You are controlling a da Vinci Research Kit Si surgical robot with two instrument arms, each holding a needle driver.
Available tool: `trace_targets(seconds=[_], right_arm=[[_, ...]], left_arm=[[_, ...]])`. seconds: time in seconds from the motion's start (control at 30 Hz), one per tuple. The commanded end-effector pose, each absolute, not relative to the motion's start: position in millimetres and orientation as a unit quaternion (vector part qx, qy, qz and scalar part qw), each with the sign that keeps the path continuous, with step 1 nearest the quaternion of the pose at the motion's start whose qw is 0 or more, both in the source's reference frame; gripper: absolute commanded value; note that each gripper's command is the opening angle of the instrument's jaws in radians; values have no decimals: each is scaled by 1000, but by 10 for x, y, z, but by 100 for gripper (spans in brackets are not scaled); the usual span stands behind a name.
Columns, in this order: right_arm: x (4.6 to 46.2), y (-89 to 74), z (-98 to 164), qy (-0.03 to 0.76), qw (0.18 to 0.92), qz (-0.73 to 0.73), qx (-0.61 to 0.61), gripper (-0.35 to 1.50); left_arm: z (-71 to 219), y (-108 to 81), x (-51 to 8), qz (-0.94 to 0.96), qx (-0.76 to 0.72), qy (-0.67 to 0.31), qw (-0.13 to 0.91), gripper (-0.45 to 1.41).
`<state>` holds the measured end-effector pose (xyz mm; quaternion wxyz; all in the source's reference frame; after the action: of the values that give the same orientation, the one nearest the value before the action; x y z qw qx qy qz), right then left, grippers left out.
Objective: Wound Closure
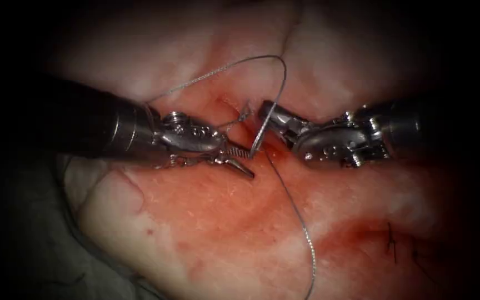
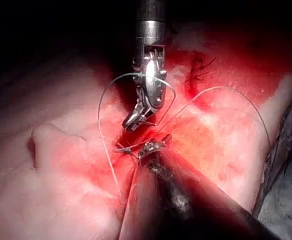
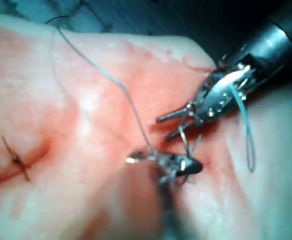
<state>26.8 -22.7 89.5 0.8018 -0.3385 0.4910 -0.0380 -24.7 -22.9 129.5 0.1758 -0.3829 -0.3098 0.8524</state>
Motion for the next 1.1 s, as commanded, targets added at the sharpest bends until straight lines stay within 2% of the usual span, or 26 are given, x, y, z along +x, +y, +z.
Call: trace_targets(seconds=[0.03, 1.1], right_arm=[[274, -232, 899, 493, 802, -35, -336, -35], [268, -215, 890, 528, 798, 57, -283, -35]], left_arm=[[1302, -234, -252, 852, -382, -311, 177, 27], [1315, -236, -254, 854, -379, -308, 181, 25]])
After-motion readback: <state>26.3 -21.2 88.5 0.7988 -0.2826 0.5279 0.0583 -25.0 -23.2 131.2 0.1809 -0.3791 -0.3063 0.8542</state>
